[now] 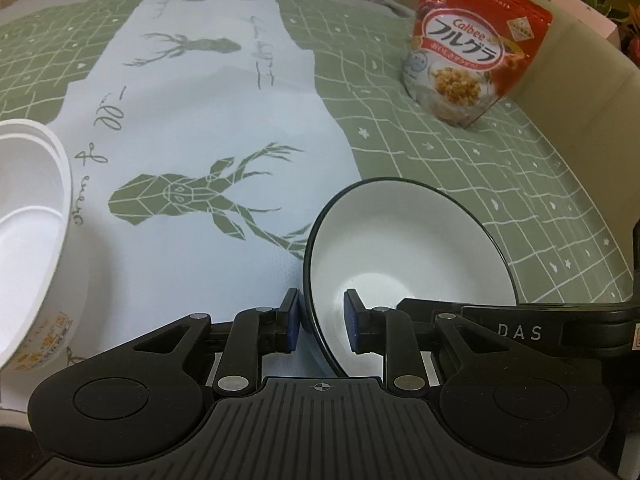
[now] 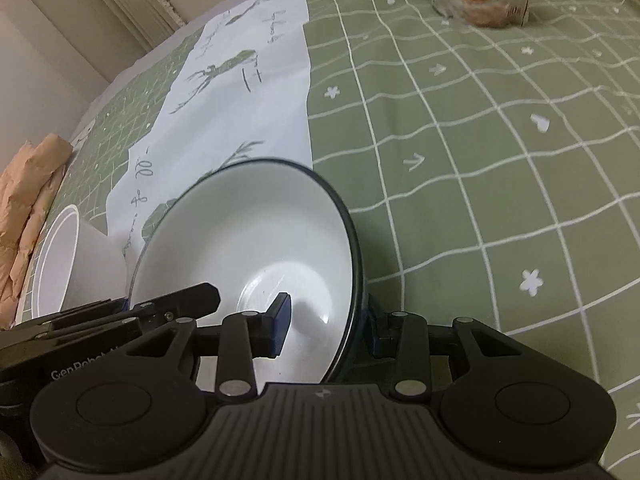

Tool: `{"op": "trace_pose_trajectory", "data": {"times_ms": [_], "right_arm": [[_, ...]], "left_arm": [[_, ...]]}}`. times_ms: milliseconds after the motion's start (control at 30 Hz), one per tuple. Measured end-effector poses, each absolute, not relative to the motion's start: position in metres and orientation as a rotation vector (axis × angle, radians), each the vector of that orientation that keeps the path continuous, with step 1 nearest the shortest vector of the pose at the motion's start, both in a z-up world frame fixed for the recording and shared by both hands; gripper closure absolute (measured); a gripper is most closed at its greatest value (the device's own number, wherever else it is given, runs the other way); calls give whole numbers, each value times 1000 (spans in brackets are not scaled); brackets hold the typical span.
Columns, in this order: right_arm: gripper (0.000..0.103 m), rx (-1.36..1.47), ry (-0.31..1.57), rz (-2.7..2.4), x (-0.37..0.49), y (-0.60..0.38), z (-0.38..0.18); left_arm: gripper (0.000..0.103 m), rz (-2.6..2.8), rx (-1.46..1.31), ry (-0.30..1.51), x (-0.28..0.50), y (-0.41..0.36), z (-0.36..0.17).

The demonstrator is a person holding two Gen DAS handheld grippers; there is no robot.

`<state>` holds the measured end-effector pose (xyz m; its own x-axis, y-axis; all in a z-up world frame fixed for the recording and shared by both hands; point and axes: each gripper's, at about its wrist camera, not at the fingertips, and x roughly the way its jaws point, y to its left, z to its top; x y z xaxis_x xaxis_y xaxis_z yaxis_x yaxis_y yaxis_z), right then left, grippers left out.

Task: Organize plates and bowls
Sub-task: 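Lower the blue bowl into the cream bowl with both tools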

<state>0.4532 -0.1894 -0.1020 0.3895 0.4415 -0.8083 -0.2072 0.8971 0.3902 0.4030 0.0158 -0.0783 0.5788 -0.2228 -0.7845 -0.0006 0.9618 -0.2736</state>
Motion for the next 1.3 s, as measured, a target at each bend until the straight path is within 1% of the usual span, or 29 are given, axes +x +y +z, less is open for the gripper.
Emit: {"op": "trace_pose_trajectory", "data": {"times_ms": [233, 367, 600, 733, 833, 1067, 1300], "right_arm": [[66, 244, 1086, 421, 452, -188, -99], [66, 257, 1067, 422, 447, -189, -90], [66, 279, 1005, 430, 423, -198, -52], [66, 251, 984, 448, 397, -201, -27], [66, 241, 995, 459, 375, -206, -19], [65, 226, 1069, 493, 327, -216, -33], [66, 237, 1125, 493, 303, -219, -64]], "left_arm": [[77, -120, -276, 953, 404, 18, -77], [77, -116, -272, 924, 399, 16, -65], [77, -122, -260, 887, 377, 9, -28], [76, -151, -245, 875, 349, 5, -7], [76, -180, -234, 889, 325, 3, -2], [76, -180, -230, 962, 279, -2, -17], [77, -180, -257, 1008, 262, -1, -37]]}}
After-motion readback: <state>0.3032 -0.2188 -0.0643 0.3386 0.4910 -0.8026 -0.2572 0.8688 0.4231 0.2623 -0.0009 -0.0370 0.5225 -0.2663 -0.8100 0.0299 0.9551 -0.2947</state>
